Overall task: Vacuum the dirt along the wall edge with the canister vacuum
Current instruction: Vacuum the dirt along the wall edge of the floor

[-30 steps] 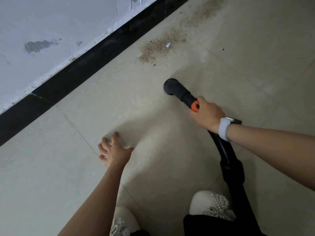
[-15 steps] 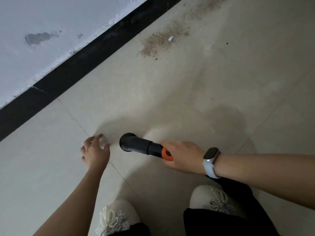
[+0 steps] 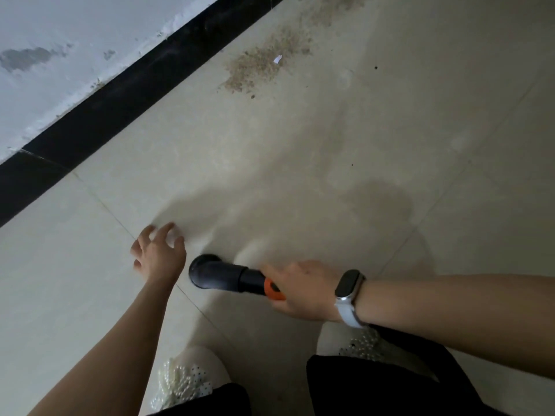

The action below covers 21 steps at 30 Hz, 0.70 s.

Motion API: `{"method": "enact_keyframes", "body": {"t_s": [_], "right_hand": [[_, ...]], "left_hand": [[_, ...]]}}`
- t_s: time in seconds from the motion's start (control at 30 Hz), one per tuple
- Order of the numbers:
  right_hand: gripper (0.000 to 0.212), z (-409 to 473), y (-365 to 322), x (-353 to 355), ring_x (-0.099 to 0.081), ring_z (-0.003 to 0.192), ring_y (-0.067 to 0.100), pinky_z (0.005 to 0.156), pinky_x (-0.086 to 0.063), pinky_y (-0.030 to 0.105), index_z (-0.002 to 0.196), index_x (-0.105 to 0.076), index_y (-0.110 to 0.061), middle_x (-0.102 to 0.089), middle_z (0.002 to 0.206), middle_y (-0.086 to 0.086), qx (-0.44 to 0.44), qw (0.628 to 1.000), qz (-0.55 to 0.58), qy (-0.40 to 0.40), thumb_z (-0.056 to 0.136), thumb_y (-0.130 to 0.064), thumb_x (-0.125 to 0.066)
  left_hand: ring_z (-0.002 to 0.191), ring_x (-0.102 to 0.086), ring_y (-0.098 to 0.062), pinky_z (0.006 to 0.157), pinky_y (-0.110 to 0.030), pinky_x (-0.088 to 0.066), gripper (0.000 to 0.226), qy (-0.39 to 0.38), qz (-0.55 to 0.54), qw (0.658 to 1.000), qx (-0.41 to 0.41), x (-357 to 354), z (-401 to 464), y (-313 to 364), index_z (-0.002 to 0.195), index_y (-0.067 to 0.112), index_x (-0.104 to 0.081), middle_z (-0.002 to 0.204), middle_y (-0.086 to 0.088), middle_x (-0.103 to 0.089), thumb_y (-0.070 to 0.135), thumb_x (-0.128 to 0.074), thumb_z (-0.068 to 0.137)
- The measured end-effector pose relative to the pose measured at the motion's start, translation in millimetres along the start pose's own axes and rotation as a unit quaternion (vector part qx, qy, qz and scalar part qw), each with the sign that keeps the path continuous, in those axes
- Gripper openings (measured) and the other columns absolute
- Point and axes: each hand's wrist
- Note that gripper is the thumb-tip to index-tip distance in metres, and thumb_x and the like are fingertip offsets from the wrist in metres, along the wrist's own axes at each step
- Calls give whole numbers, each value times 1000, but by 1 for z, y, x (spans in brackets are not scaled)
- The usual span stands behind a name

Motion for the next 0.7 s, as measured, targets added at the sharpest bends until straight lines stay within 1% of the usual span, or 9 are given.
{"method": "enact_keyframes", "body": {"t_s": [0.03, 0.1, 0.23, 0.33, 0.4, 0.47, 0.53, 0.63, 0.7], "right_hand": [[38, 0, 2, 1, -45, 66, 25, 53, -28, 30, 123, -41, -20, -61, 97, 8, -11, 1000, 4, 6, 90, -35, -53], [35, 1, 18, 11, -54, 72, 30, 58, -31, 30, 121, -44, -20, -62, 97, 8, -58, 997, 17, 42, 90, -35, -52], [34, -6, 70, 43, -60, 81, 33, 60, -36, 31, 120, -47, -23, -62, 92, 6, -188, 972, 53, 133, 89, -36, -52], [37, -21, 96, 52, -59, 79, 31, 62, -43, 33, 121, -47, -23, -60, 90, 5, -241, 954, 71, 164, 88, -36, -55], [38, -35, 109, 47, -56, 74, 29, 63, -43, 33, 123, -47, -21, -59, 88, 4, -265, 945, 86, 172, 88, -35, -55], [41, -53, 122, 39, -57, 78, 30, 65, -43, 34, 125, -46, -21, -59, 90, 6, -296, 932, 102, 185, 88, -36, -56], [42, -74, 136, 32, -59, 84, 34, 68, -44, 35, 125, -47, -22, -62, 95, 9, -339, 909, 111, 217, 87, -37, -58], [42, -103, 156, 29, -56, 76, 33, 65, -40, 33, 123, -47, -23, -60, 87, 10, -410, 857, 137, 279, 85, -36, -59], [39, -112, 165, 31, -55, 71, 31, 63, -41, 32, 121, -48, -21, -59, 82, 10, -426, 841, 161, 290, 85, -34, -59]], "left_hand": [[137, -19, -27, 108, -47, -23, 37, -2, -1, 1000, -5, -1, 1, 4, 129, 27, -56, 149, -2, -31, 24, -52, 93], [138, -18, -28, 109, -49, -22, 36, -7, 2, 1000, -22, -3, 2, 13, 129, 27, -56, 150, -3, -30, 26, -51, 94], [141, -15, -29, 111, -51, -18, 40, -30, 51, 993, -102, -17, -13, 40, 134, 25, -52, 152, -6, -27, 28, -52, 94], [143, -10, -28, 113, -49, -14, 48, -75, 91, 980, -160, -39, -36, 65, 141, 27, -42, 155, -5, -20, 34, -52, 94], [144, -7, -26, 115, -49, -11, 54, -101, 107, 970, -195, -53, -49, 82, 144, 29, -34, 157, -4, -14, 39, -51, 94], [144, -4, -26, 116, -51, -9, 59, -119, 120, 960, -223, -65, -55, 95, 146, 30, -28, 158, -3, -10, 42, -50, 93], [145, -3, -26, 115, -51, -8, 63, -126, 124, 955, -237, -72, -57, 104, 147, 29, -25, 158, -3, -9, 43, -51, 92], [144, -5, -24, 115, -48, -9, 64, -122, 127, 954, -242, -75, -54, 108, 147, 26, -27, 157, -4, -13, 41, -54, 91], [144, -5, -24, 114, -47, -9, 63, -116, 140, 952, -247, -74, -51, 106, 146, 26, -28, 157, -4, -14, 41, -54, 91]]}}
Point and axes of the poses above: each hand's wrist, its own z-axis towards the middle knuckle, its own x-axis out of the back of the hand, y = z × x
